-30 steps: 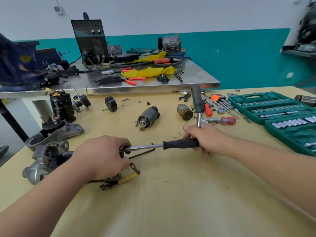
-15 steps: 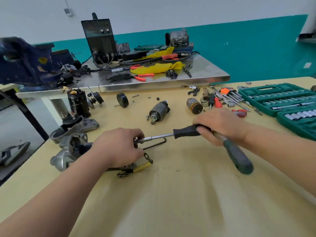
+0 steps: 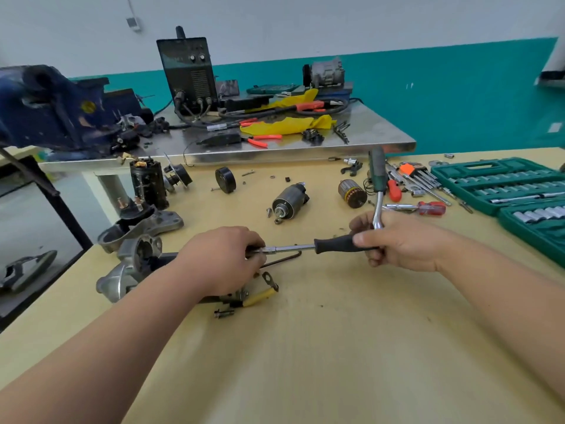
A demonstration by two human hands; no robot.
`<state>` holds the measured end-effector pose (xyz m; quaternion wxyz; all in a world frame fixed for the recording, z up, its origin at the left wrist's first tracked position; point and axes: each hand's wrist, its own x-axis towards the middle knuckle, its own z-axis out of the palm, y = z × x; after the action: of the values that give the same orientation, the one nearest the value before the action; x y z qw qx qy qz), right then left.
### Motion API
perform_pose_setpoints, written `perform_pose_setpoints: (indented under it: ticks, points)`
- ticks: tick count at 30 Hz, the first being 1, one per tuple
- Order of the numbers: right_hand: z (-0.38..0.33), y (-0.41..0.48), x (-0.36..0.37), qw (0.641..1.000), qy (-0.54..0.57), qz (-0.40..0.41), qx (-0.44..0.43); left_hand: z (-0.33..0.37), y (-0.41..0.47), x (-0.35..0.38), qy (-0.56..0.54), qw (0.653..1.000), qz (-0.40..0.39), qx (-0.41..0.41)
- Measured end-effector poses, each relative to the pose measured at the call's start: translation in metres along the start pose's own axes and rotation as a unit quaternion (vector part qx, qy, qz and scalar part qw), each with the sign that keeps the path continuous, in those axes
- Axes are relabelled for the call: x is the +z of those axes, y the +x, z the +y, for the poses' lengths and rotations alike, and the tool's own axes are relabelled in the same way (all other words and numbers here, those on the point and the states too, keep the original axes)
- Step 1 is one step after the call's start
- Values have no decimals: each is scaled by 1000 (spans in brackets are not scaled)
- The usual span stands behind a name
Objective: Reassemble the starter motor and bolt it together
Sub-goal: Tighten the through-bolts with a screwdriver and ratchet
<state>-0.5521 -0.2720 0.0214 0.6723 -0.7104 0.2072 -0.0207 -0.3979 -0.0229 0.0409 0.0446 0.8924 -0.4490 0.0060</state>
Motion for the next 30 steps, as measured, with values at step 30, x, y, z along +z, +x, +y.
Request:
perform_pose_setpoints:
  ticks: [30]
  points:
    - [12, -11, 7, 977, -145, 146, -61, 9, 3, 5, 44, 998, 9, -46]
